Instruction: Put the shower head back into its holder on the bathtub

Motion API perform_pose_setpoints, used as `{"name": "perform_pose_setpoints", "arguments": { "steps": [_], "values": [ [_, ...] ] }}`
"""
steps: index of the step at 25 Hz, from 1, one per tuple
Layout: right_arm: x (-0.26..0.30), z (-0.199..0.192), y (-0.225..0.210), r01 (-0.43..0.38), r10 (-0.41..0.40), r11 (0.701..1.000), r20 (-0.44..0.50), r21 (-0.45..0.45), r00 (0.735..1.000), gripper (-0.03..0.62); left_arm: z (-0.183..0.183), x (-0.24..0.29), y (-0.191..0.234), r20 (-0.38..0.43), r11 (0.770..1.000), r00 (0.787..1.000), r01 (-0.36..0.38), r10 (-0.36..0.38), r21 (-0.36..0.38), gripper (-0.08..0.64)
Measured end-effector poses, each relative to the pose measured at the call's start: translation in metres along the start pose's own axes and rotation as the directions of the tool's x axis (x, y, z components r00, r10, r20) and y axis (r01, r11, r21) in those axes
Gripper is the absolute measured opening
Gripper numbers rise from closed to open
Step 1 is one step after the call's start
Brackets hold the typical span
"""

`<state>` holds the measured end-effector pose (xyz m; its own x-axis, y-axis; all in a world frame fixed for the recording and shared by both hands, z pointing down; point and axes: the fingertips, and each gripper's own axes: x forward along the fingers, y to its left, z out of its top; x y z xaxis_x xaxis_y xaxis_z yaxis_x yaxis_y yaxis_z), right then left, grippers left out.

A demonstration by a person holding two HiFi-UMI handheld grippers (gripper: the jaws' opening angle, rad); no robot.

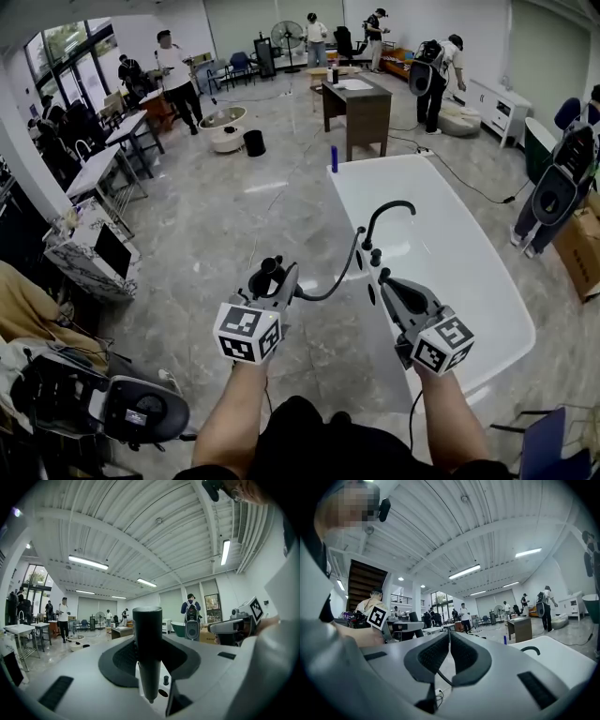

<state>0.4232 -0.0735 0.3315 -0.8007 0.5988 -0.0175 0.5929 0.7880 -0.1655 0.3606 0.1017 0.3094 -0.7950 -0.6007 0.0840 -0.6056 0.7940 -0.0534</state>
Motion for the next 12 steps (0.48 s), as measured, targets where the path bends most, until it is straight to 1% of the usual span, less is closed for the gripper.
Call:
{"name": "perform_pose_setpoints", "arguments": {
  "steps": [5, 7, 12],
  "values": [
    [0.008, -0.003, -0.003, -0.023, 0.023, 0.999, -0.003, 0.032, 1.000, 0.041, -0.001, 0.004, 0.005, 0.000, 1.000, 1.000, -0.010, 0.010, 0.002, 0.132],
    [0.014, -0.004, -0.006, -0.020, 0.020, 0.999, -0.005, 0.041, 1.000, 0.048, -0.002, 0.008, 0.010, 0.003, 1.000, 1.000, -0.011, 0.011, 0.005, 0.132],
    [0.035, -0.009, -0.019, -0.014, 0.015, 0.999, -0.035, 0.029, 0.999, 0.075, 0.000, 0.032, 0.031, 0.019, 1.000, 1.000, -0.009, 0.009, 0.000, 0.132]
  ]
}}
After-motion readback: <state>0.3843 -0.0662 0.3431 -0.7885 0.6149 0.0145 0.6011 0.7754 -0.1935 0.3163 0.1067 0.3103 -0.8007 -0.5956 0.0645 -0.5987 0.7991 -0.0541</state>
